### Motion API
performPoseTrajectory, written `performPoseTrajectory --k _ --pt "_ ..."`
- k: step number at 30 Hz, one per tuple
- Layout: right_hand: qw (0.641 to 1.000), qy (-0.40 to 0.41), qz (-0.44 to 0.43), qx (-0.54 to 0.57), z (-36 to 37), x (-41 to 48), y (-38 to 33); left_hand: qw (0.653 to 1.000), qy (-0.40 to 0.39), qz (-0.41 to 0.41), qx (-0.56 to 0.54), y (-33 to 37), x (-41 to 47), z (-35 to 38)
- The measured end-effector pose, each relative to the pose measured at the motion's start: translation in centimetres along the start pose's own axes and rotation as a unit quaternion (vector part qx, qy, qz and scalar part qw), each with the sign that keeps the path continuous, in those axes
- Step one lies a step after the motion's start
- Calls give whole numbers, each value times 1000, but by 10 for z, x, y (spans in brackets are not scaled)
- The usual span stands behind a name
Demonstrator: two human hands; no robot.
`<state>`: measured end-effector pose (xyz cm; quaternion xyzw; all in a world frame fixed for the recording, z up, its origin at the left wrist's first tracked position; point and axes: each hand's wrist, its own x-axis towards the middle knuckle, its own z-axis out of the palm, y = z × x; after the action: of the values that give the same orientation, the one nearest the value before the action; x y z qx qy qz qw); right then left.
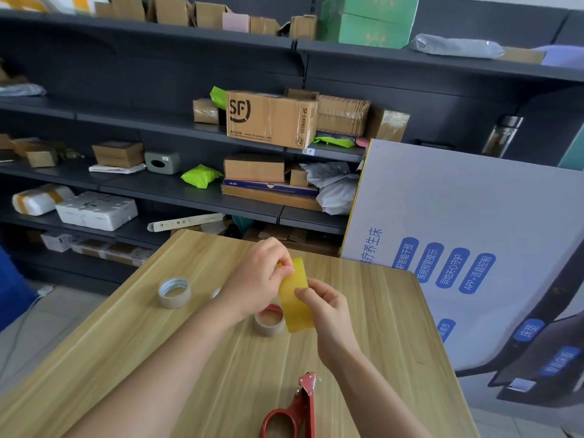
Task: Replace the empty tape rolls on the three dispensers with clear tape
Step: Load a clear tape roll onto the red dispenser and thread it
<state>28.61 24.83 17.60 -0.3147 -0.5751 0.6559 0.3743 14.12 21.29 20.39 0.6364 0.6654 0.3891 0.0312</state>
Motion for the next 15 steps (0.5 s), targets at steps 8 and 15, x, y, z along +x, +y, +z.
performPoseTrajectory --k 8,15 --pt "1000 3 16 10 -5 0 -3 989 64 -71 -117 4 6 -9" --pt "996 23 34 79 -8 8 -8 974 20 -119 -192 -2 4 -5"
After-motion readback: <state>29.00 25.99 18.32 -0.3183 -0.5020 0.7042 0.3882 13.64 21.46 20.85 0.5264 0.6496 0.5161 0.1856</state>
